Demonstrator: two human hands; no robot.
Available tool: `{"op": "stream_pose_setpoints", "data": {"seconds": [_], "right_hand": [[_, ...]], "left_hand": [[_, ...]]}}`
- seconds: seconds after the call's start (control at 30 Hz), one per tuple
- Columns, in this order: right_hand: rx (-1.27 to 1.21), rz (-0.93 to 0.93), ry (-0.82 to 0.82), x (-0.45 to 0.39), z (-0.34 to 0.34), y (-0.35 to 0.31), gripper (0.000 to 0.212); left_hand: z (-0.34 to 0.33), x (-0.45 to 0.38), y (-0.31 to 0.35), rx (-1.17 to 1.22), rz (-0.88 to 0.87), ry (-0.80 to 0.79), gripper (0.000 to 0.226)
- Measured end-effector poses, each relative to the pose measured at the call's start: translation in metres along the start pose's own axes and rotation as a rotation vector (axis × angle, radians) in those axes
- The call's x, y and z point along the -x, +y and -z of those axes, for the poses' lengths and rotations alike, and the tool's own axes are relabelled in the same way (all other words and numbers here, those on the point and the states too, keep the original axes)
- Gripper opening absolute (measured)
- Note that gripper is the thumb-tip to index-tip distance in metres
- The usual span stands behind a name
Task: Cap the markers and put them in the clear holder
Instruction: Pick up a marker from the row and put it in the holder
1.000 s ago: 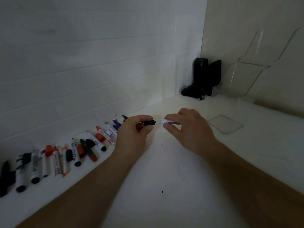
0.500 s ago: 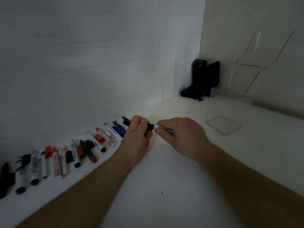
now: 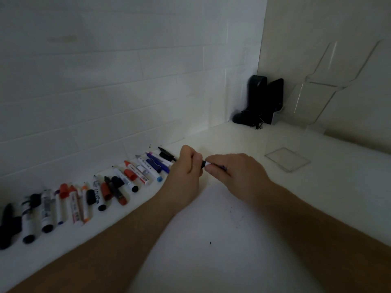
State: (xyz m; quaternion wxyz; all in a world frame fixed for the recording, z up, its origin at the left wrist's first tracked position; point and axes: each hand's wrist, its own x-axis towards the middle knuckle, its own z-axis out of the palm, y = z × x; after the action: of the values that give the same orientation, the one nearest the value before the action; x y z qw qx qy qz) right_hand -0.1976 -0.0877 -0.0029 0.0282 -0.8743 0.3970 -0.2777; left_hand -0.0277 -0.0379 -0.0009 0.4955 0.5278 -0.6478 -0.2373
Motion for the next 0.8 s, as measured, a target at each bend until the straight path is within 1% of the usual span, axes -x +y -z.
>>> {"op": "stream_pose_setpoints", "data": {"seconds": [0.07, 0.13, 0.2, 0.23, 0.27, 0.3, 0.37, 0.43, 0.47, 0.53, 0.6, 0.67, 0.73, 0.77, 0.8], "right_hand": [[-0.045, -0.008, -0.040, 0.000, 0.000, -0.003, 0.031], [-0.092, 0.006, -0.068, -0.003, -0.002, -0.003, 0.026], [-0.059, 0.038, -0.059, -0.006, 0.000, -0.002, 0.024], [-0.031, 0.037, -0.032, -0.008, 0.004, -0.001, 0.021], [0.003, 0.015, 0.017, -0.010, 0.012, 0.000, 0.019], [0.046, -0.014, 0.105, -0.013, 0.023, 0.001, 0.018], [0.100, -0.062, 0.353, -0.020, 0.057, 0.002, 0.024], [0.020, -0.097, 0.540, -0.025, 0.099, 0.000, 0.025], [-0.007, -0.103, 0.598, -0.028, 0.119, 0.001, 0.024], [0.047, -0.140, 0.664, -0.033, 0.149, 0.012, 0.022], [0.133, -0.250, 0.604, -0.032, 0.161, 0.030, 0.020], [0.194, -0.360, 0.470, -0.027, 0.160, 0.046, 0.020], [0.243, -0.404, 0.349, -0.021, 0.152, 0.056, 0.020], [0.261, -0.412, 0.309, -0.019, 0.148, 0.058, 0.025], [0.275, -0.410, 0.282, -0.017, 0.144, 0.060, 0.034]], "left_hand": [[0.002, 0.000, 0.000, 0.014, -0.017, -0.021, 0.021], [0.000, -0.001, -0.002, -0.026, -0.033, -0.014, 0.015], [-0.002, 0.000, -0.005, -0.068, -0.059, 0.006, 0.006], [-0.004, 0.001, -0.005, -0.061, -0.070, 0.008, 0.009], [-0.006, 0.001, -0.005, -0.042, -0.079, 0.005, 0.017], [-0.007, 0.001, -0.006, -0.028, -0.079, 0.003, 0.023], [-0.008, 0.001, -0.007, -0.016, -0.075, -0.009, 0.028], [-0.008, 0.002, -0.008, -0.027, -0.060, -0.055, 0.028], [-0.009, 0.003, -0.009, -0.046, -0.058, -0.084, 0.027], [-0.009, 0.003, -0.010, -0.088, -0.063, -0.126, 0.026], [-0.008, 0.004, -0.008, -0.082, -0.055, -0.142, 0.025], [-0.007, 0.005, -0.006, -0.075, -0.042, -0.145, 0.022], [-0.006, 0.005, -0.005, -0.083, -0.035, -0.154, 0.021], [-0.006, 0.005, -0.005, -0.083, -0.033, -0.163, 0.021], [-0.006, 0.005, -0.005, -0.082, -0.029, -0.172, 0.020]]}}
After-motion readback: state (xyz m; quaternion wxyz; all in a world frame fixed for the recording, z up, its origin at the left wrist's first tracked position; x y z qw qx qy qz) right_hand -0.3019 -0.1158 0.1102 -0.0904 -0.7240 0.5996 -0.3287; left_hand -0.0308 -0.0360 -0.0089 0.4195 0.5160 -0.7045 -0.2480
